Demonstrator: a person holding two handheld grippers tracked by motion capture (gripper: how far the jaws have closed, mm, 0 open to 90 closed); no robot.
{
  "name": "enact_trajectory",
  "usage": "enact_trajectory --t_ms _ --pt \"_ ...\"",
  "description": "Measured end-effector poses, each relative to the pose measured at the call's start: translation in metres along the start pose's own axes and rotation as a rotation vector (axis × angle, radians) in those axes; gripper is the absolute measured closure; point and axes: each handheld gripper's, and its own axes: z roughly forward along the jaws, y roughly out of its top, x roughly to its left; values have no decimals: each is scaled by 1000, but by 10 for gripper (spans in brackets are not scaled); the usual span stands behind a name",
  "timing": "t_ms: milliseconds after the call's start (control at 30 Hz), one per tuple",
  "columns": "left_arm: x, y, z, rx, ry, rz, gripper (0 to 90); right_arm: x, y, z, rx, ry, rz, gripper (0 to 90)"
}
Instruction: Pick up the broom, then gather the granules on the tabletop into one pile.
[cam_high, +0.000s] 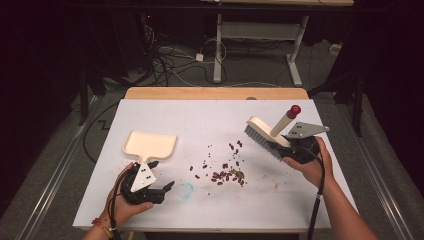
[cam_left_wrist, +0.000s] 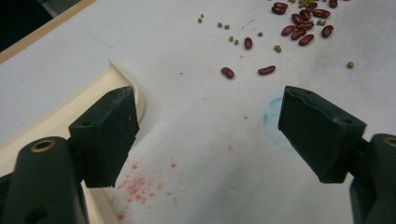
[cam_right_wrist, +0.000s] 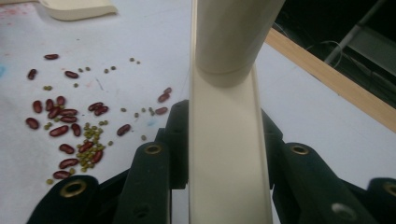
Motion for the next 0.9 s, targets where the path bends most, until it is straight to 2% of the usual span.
enact_trajectory --t_ms 133,200,300,367,400,467,533,567,600,633,700,767,900 --pt "5 -3 -3 -5 14 -8 195 -2 0 8 12 -23 3 672" --pt "6 -5 -4 9 17 -12 195 -2 2 12 15 -35 -3 672" --pt "10 -6 -3 13 20 -25 195 -3 3 17 13 -24 1 672" --pt "11 -6 -1 12 21 -18 195 -5 4 29 33 -43 -16 672" --pt "11 -6 0 22 16 -27 195 -5 4 29 33 -43 -16 672" --pt "12 -7 1 23 19 -17 195 -10 4 42 45 -52 -10 672" --pt "11 -8 0 29 16 -17 195 -12 4 46 54 -62 -11 672" --pt "10 -8 0 32 10 -29 195 -13 4 55 76 -93 -20 672" --pt "9 -8 0 33 11 -27 195 -14 5 59 83 -97 -27 672" --pt "9 -8 -1 30 16 -15 195 -14 5 62 91 -103 -24 672" --pt "9 -7 -1 38 13 -18 195 -13 6 69 103 -130 -29 672" --pt "11 -6 1 38 15 -7 195 -13 7 76 112 -133 -29 672" --pt "9 -8 1 45 10 -9 195 -7 9 85 139 -142 -42 672"
